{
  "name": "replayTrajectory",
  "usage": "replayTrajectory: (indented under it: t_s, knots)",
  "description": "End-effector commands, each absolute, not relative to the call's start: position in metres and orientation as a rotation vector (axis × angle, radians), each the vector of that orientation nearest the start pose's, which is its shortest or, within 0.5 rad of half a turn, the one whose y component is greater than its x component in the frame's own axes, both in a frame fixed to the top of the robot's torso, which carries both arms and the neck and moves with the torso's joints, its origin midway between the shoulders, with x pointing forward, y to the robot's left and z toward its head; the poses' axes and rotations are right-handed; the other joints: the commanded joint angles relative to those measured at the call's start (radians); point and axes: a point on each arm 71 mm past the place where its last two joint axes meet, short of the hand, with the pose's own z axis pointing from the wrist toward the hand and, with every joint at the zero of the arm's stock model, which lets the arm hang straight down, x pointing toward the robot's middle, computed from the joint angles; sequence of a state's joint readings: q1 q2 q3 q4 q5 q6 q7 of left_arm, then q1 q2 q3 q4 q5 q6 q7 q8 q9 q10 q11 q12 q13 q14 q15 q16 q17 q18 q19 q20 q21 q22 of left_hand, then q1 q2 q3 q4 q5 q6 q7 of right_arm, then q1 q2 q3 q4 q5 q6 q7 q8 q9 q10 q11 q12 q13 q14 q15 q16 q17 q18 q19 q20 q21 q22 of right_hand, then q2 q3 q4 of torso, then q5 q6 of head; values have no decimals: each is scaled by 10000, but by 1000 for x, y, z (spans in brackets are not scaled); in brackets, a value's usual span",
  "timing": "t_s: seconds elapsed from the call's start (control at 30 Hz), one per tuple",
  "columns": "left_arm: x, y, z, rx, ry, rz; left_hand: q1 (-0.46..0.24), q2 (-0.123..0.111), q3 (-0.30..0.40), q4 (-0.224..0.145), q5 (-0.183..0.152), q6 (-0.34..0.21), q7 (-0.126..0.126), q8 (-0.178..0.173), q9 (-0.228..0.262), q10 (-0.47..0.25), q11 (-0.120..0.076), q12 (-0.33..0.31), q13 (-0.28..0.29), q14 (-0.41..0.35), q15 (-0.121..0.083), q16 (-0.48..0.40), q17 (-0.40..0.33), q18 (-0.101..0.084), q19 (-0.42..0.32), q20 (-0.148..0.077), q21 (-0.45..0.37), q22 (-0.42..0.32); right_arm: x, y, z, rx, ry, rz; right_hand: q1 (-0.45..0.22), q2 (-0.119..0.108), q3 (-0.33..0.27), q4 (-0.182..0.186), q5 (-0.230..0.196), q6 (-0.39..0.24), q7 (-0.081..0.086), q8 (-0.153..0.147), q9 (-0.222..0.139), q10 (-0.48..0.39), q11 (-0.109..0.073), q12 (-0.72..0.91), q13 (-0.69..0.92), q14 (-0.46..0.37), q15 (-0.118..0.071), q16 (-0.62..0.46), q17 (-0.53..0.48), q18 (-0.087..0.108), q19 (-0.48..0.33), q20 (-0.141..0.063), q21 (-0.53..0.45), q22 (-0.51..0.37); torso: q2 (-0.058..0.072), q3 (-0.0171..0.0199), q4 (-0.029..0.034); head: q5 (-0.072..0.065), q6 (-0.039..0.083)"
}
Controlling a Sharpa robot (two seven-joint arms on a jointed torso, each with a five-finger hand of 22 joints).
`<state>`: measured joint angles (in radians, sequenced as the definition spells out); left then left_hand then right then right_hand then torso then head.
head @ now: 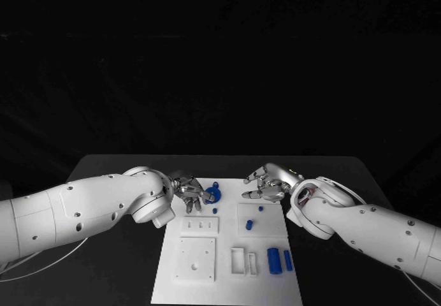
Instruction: Assemble the parts on the task board
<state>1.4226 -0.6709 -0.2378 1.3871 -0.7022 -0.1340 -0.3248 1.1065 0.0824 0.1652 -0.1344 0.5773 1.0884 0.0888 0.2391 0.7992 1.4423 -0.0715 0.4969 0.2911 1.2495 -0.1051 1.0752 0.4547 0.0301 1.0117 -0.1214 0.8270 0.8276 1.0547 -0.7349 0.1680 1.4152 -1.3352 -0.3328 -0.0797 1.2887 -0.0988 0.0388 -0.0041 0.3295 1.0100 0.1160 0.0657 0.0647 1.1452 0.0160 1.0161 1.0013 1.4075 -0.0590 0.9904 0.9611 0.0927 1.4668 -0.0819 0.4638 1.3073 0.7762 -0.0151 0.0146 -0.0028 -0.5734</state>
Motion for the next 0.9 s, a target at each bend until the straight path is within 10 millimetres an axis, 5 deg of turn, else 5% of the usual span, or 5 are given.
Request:
replayTrajectory:
  t_s: [0.03,0.5,0.57,0.67,0.9]
  knots:
    - [521,172,-178,-3567,20574,-6043,60,-112,536,-643,32,1286,-1095,-178,624,160,-33,89,124,157,-48,84,113,-87,129,-73,112,66,509,-195,-181,2068,15761,8603,16,105,-9,-26,182,108,-19,-30,-6,-56,-47,-49,-17,-54,-20,-18,-22,125,290,31,-51,537,-5,2,2,10,-79]
    - [515,166,-189,-2596,20115,-4206,-40,-233,328,-780,241,2424,-1327,-1304,1171,665,-237,964,1415,934,-254,495,1080,-30,476,-238,696,429,520,-220,-158,3516,15062,8943,-24,134,21,-141,653,109,-16,-35,-9,-102,-54,-93,-96,-74,-28,-45,-62,114,288,20,-171,525,0,-3,41,16,-349]
    - [514,165,-192,-2538,20077,-4076,-87,-225,300,-787,272,2526,-1347,-1388,1284,681,-249,1088,1473,1007,-259,487,1166,-14,509,-236,736,442,520,-219,-157,3558,15049,8968,-33,139,26,-148,691,102,-15,-36,-10,-94,-55,-82,-89,-69,-29,-35,-55,113,291,19,-171,527,4,-4,44,19,-365]
    - [514,164,-197,-2507,20029,-3939,-165,-271,357,-863,778,2597,-1353,-1422,1350,703,-235,1128,1450,1091,-248,425,1183,14,545,-217,751,435,521,-219,-155,3590,15033,9001,-51,134,28,-160,732,80,-10,-35,-11,-72,-52,-49,-66,-63,-29,-22,-46,112,297,17,-161,531,15,-6,32,94,-391]
    - [512,162,-208,-2409,20095,-3749,-418,-222,429,-1109,863,2775,-1393,-1553,1614,708,-251,1455,1315,1249,-256,349,1426,39,968,-165,263,506,521,-216,-152,3617,14967,9082,-78,143,49,-189,798,88,-13,-34,-10,-80,-56,-40,-70,-60,-30,-11,-42,114,302,17,-184,531,8,-27,30,141,-486]
